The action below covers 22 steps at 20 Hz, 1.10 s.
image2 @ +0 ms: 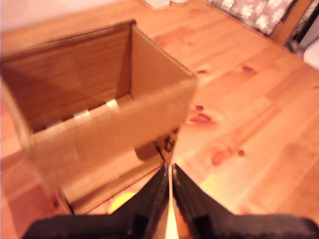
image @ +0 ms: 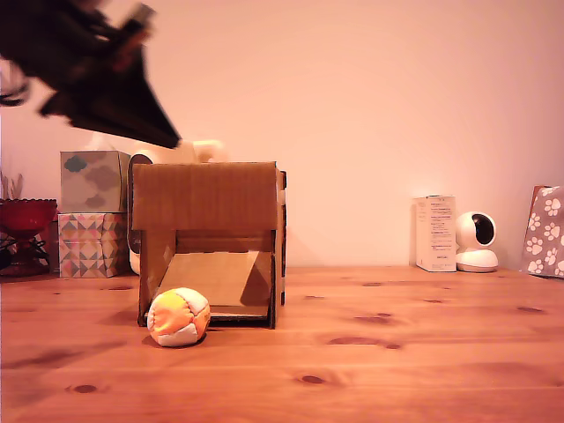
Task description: Drop the footbag into the cardboard dice tower
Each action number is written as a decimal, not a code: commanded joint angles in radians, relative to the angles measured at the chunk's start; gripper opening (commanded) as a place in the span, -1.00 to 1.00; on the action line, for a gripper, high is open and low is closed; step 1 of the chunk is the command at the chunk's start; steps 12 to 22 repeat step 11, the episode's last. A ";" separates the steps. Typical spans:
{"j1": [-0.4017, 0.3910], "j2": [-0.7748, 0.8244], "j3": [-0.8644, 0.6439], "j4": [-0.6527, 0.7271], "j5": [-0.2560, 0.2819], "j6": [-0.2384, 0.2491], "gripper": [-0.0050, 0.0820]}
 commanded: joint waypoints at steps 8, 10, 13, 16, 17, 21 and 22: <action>0.132 -0.308 -0.275 0.014 0.000 -0.072 -0.93; 0.139 -0.371 -0.307 0.002 -0.001 -0.079 -0.93; 0.139 -0.393 -0.310 -0.016 -0.004 -0.081 -0.93; 0.139 -0.393 -0.310 -0.016 -0.004 -0.081 -0.93; 0.139 -0.393 -0.310 -0.016 -0.004 -0.081 -0.93; 0.139 -0.393 -0.310 -0.016 -0.004 -0.081 -0.93; 0.139 -0.393 -0.310 -0.016 -0.004 -0.081 -0.93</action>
